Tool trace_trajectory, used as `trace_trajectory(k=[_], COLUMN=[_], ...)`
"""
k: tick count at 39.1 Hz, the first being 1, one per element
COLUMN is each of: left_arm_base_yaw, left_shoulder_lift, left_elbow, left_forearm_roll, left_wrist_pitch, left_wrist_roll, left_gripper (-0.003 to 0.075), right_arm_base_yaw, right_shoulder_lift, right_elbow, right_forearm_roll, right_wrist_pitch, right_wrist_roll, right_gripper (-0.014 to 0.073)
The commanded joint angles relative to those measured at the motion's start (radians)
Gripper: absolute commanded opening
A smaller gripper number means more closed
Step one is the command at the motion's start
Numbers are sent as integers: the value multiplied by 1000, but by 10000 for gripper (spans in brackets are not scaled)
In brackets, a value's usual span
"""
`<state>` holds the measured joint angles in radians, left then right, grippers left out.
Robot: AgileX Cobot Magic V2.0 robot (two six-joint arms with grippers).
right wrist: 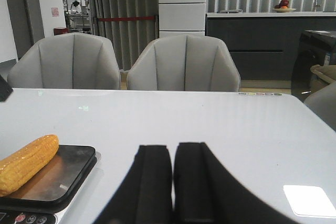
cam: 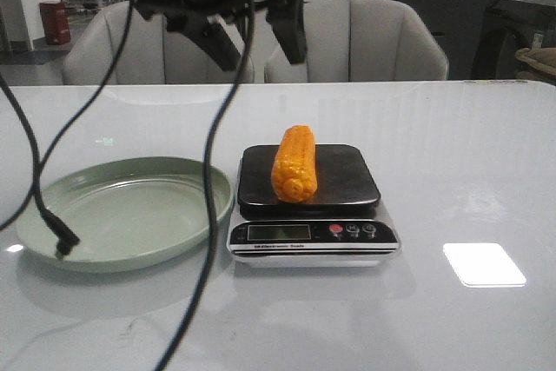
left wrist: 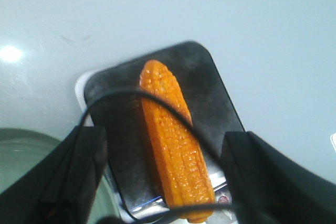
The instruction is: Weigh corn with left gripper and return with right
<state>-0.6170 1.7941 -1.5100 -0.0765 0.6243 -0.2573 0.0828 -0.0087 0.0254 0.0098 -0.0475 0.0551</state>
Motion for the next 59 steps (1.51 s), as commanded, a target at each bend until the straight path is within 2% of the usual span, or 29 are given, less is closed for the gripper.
trace_trajectory(k=[1,9,17,35,43,52,59], left_arm_base_yaw=[30,95,142,239,241,241,241], left_shoulder_lift=[-126,-288,-498,-1128,-1377,-1636,-1817], left_elbow=[8,152,362,764,890,998,1079], left_forearm_roll=[9,36,88,220,266,323,367], left_wrist_pitch=[-44,-64,-118,-151,-143,-52,-42], left_wrist_roll=[-10,-10,-10,-10,-10,-10,-10], left_gripper=[511,511,511,511,511,511,511], right_arm_base_yaw=[-5,-5,-5,-5,-5,-5,-5], right_shoulder_lift=[-20,-20,-20,-20,-20,-20,-20], right_elbow=[11,11,11,11,11,11,11], right_forearm_roll=[-10,-10,-10,-10,-10,-10,-10], right_wrist_pitch=[-79,-79,-79,-79,-79,-79,-79], right_wrist_roll=[-3,-3,-3,-3,-3,-3,-3], right_gripper=[186,186,186,186,186,186,186])
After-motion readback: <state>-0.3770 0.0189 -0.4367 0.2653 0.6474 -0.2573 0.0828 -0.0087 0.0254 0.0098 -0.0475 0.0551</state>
